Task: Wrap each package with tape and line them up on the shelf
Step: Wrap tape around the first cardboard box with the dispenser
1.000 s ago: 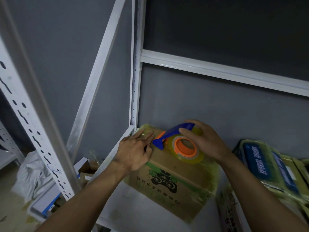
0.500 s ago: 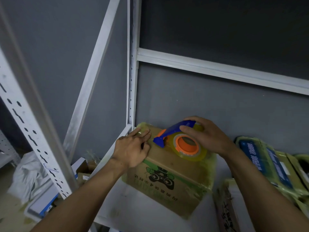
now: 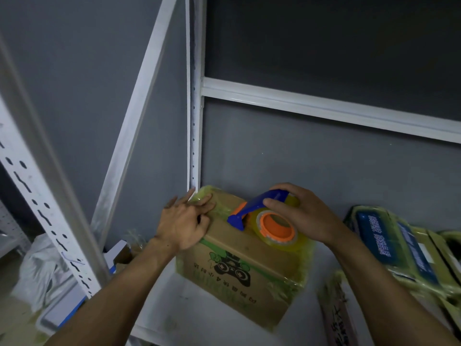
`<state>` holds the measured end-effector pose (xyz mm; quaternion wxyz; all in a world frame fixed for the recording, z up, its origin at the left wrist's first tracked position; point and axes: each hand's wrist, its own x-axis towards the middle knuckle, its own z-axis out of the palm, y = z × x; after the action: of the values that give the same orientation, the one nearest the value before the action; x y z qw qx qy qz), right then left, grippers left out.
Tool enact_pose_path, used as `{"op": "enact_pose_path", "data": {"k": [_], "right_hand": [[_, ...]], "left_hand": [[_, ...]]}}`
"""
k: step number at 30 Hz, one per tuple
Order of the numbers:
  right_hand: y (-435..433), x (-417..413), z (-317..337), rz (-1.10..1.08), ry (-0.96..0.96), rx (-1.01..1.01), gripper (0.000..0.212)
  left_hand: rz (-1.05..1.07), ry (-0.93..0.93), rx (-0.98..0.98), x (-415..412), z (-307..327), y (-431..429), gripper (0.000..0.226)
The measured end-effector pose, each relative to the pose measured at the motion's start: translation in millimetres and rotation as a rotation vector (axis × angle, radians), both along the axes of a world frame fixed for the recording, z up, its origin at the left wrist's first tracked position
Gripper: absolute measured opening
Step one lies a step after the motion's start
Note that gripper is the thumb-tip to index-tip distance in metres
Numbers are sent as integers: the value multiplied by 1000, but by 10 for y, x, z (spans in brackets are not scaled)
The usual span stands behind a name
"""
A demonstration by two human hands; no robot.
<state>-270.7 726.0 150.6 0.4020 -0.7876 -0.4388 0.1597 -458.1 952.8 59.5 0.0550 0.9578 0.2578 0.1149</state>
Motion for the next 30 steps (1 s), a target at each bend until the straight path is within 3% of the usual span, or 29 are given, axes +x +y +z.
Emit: {"op": "enact_pose_path", "data": {"k": [5, 10, 15, 20, 30], "right_hand": [[90, -59, -18, -29, 21, 32, 31], [40, -58, -56, -11, 77, 72, 25], [10, -77, -64, -8, 107, 98, 24], [2, -64, -48, -28, 78, 106, 18], [-170, 99, 138, -60, -13, 1, 27]], "left_hand": [[31, 54, -20, 48, 64, 75, 64], [-92, -22, -98, 192, -1, -241, 66], [-59, -54, -54, 204, -79, -239, 66], [-39, -83, -46, 213, -80, -251, 65], [-9, -106, -24, 244, -68, -204, 52]]}}
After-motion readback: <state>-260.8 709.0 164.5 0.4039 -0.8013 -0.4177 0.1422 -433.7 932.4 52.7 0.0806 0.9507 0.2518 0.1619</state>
